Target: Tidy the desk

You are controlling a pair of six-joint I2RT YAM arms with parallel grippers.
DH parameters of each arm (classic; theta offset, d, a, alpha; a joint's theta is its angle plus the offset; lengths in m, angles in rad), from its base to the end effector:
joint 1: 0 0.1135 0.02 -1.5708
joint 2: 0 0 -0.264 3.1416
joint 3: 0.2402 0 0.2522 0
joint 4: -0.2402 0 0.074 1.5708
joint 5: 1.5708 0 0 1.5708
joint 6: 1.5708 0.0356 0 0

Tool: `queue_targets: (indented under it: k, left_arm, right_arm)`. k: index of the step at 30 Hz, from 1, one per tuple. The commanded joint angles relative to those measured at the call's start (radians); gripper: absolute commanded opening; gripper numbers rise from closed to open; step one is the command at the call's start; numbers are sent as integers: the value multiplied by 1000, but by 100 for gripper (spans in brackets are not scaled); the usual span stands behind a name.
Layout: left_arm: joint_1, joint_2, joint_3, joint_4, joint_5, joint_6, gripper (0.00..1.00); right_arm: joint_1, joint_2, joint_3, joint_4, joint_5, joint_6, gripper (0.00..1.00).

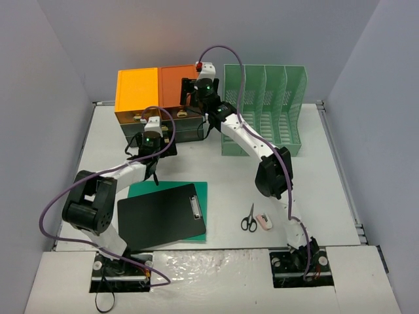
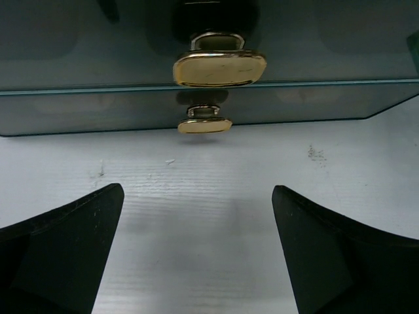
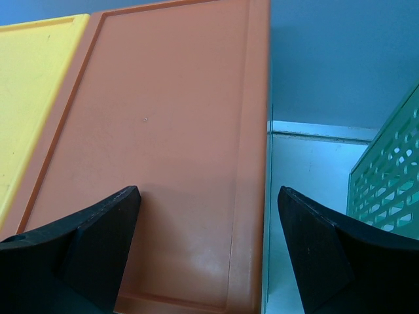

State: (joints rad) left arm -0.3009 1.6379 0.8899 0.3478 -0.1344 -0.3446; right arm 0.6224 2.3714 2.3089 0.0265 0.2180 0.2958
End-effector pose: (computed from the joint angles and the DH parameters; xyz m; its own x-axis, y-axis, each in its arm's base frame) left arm 0.3440 -0.1018 0.2117 -0.4096 -0.2234 -0.8845 0.0398 0.9642 -0.2620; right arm 0.4647 0.3240 0.3380 -0.1427 0.2479 -0.9582 -0.3680 0.8855 0.2839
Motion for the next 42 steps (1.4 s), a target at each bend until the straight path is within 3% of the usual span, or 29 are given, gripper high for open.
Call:
queue_targets:
  k: [1,19,29,31,32,34,35,42]
  left_arm:
    - [-21,25,95,192,4,27,95]
    - [-53,179,333,190,-83,261,89]
    - [-53,195,353,174,-125,272,47]
    - [-53,192,351,169,-132,271,27]
    - [-52,189,351,169,-136,271,26]
    - [-53,183,348,160,-138,268,7]
    - [-53,180,344,159,-141,266,3]
    - [-54,153,314,150,-160,248,0]
  right_arm:
    - [-6,15,36,-10,-10,-7,83]
    - [1,38,50,-23,-34,-16,83]
    - [0,43,62,-23,-36,-23,83]
    - [0,43,63,-23,-34,-27,83]
    - [-1,43,63,-23,-34,-29,83]
    - [-1,43,62,-23,-33,-31,83]
    - [-1,44,62,-23,-32,-32,83]
    - [-2,49,63,-23,-32,-30,83]
